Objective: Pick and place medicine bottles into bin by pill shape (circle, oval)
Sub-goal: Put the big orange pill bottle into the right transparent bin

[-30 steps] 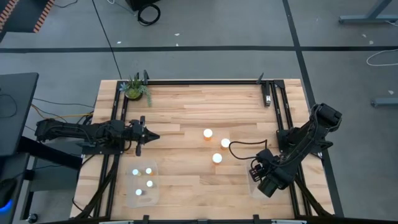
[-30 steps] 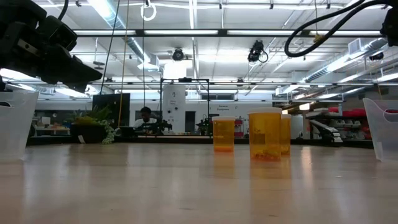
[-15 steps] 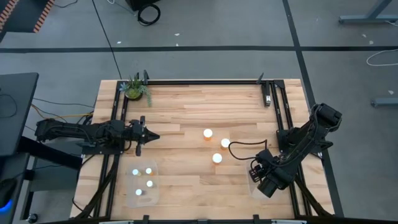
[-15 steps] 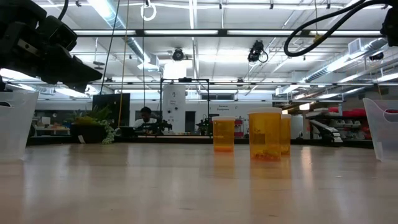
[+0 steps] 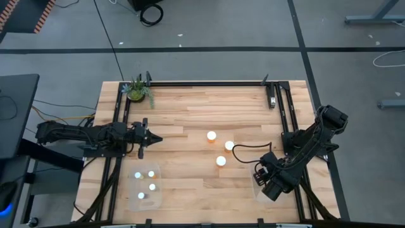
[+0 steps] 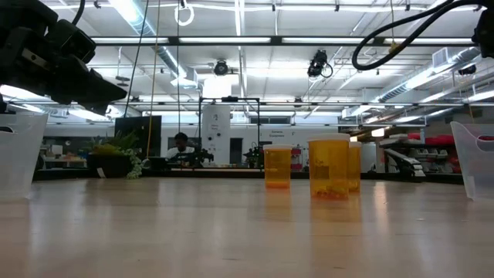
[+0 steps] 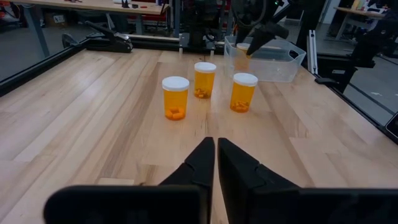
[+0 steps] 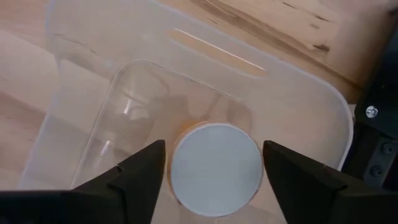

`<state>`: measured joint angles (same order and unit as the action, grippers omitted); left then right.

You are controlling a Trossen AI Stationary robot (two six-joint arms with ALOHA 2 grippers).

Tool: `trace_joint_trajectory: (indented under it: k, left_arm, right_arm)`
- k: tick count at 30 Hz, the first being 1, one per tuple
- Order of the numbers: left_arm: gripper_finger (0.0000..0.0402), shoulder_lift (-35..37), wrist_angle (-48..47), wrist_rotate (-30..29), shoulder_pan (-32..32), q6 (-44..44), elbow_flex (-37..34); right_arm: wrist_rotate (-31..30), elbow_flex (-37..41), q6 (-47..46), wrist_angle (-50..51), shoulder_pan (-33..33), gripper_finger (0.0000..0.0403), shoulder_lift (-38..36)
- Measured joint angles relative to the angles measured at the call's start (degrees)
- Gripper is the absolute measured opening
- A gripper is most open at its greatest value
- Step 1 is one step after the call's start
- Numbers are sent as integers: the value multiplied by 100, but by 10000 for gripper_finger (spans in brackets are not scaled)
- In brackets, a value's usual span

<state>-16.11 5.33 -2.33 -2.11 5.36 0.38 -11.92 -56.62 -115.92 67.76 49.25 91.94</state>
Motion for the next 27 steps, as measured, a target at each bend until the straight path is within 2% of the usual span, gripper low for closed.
trace_joint_trajectory:
  k: [6,16,22,27]
  left_arm:
    - [36,1,1,0,0,1,0]
    - [24,0,1,-1,0,-1,0]
    - [29,0,0,0,0,1,0]
    - [36,1,0,0,0,-1,0]
  right_arm:
    - [0,2,7,5,0,318,-28]
    - [-10,2,124,29,-210,321,-626]
    - [-426,2,669,-8,-568,321,-802]
    - [-462,-109,1361,-126,-1009,321,-817]
